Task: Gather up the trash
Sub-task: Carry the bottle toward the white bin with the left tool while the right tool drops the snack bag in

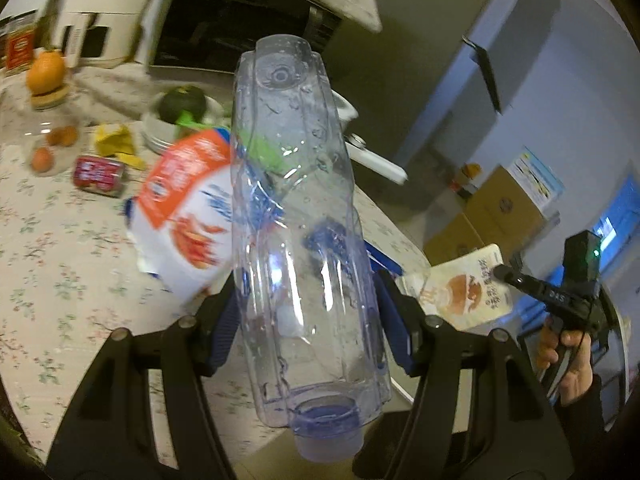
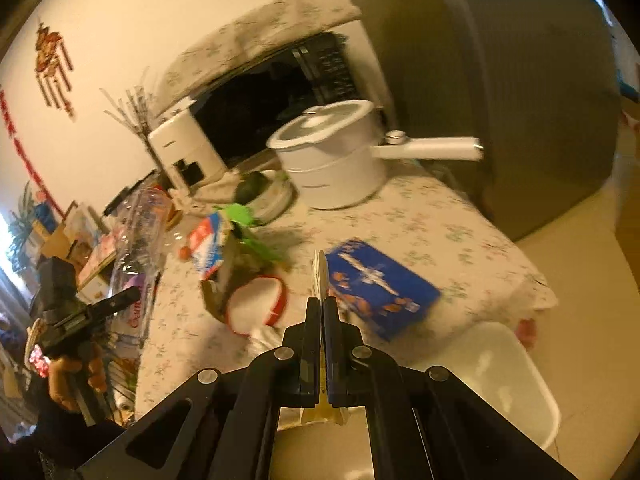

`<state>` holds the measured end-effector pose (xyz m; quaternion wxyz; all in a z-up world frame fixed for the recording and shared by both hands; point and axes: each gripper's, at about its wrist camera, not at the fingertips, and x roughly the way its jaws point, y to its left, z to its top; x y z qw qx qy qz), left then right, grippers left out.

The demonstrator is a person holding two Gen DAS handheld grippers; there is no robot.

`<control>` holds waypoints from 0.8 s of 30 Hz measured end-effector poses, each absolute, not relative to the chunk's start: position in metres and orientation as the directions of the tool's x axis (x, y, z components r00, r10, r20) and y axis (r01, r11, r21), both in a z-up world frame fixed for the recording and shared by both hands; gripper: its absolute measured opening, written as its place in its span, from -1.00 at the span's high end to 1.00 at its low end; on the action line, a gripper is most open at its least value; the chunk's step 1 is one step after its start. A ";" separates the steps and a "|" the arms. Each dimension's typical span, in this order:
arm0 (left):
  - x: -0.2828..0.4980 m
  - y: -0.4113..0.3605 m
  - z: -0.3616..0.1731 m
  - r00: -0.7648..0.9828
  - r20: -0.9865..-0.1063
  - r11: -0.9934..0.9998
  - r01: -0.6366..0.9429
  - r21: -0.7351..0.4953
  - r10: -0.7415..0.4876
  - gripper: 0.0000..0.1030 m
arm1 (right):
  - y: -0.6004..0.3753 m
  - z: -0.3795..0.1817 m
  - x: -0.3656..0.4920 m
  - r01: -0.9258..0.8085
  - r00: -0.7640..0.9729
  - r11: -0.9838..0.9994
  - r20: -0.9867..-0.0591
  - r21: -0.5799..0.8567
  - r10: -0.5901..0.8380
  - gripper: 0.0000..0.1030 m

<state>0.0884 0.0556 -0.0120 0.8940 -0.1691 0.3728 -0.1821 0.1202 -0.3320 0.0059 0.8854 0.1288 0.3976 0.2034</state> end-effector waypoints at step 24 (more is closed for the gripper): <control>0.091 -0.096 -0.046 0.430 -0.709 0.819 0.420 -0.391 -0.559 -0.26 | -0.447 -0.088 0.110 0.057 0.480 0.951 -0.844 0.303 0.240 0.96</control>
